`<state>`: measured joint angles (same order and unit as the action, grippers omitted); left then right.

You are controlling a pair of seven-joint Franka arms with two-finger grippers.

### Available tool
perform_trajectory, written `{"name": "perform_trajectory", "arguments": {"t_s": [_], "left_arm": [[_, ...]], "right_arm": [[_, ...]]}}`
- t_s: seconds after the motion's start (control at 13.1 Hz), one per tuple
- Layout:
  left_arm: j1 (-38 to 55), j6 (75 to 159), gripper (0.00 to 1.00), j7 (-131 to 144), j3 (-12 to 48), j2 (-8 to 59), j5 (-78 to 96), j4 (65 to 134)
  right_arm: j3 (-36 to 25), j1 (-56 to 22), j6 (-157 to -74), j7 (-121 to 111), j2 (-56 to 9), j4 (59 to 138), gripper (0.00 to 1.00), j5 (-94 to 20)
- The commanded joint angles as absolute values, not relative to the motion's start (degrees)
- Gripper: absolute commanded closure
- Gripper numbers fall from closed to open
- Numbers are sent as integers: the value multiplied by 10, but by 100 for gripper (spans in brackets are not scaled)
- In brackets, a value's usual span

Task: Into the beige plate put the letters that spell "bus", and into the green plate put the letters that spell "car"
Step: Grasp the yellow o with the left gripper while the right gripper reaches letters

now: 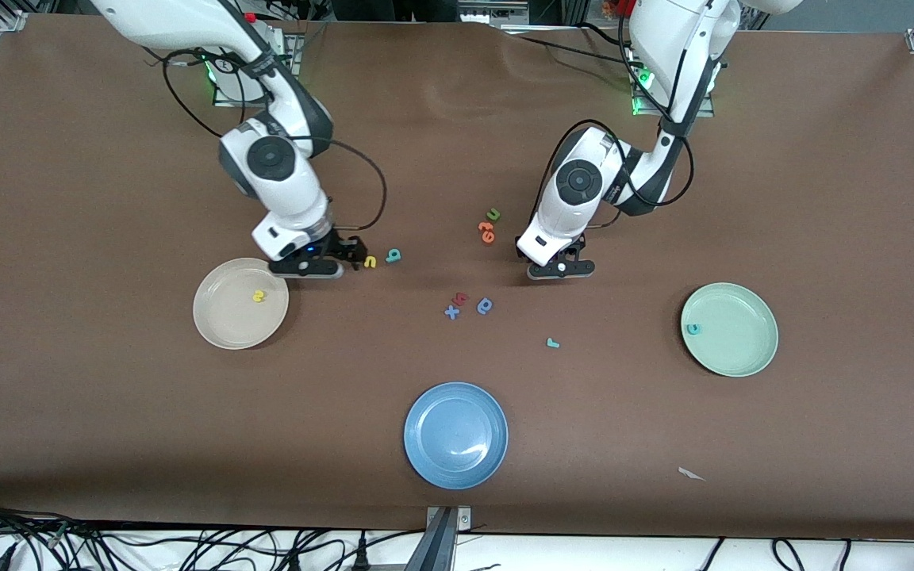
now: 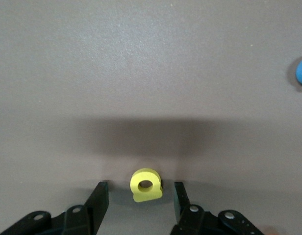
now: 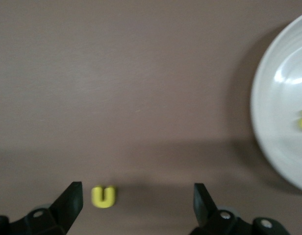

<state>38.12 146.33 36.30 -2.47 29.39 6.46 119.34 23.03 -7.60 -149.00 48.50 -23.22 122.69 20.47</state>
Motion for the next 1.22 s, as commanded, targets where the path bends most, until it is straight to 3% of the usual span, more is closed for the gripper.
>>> {"name": "perform_trajectory", "arguments": {"t_s": [0.0, 0.46, 0.84, 1.15], "left_arm": [[389, 1467, 50, 395, -30, 305, 41, 1180], [390, 1466, 74, 396, -30, 306, 41, 1180], [379, 1440, 80, 390, -33, 306, 40, 1153], [318, 1317, 81, 322, -42, 306, 4, 1065]], "right_arm": [[228, -112, -1489, 540, -277, 1183, 0, 207], [223, -118, -1497, 572, -317, 1184, 1, 287], [221, -116, -1497, 571, -322, 1187, 10, 292], [221, -117, -1503, 574, -339, 1189, 19, 310]]}}
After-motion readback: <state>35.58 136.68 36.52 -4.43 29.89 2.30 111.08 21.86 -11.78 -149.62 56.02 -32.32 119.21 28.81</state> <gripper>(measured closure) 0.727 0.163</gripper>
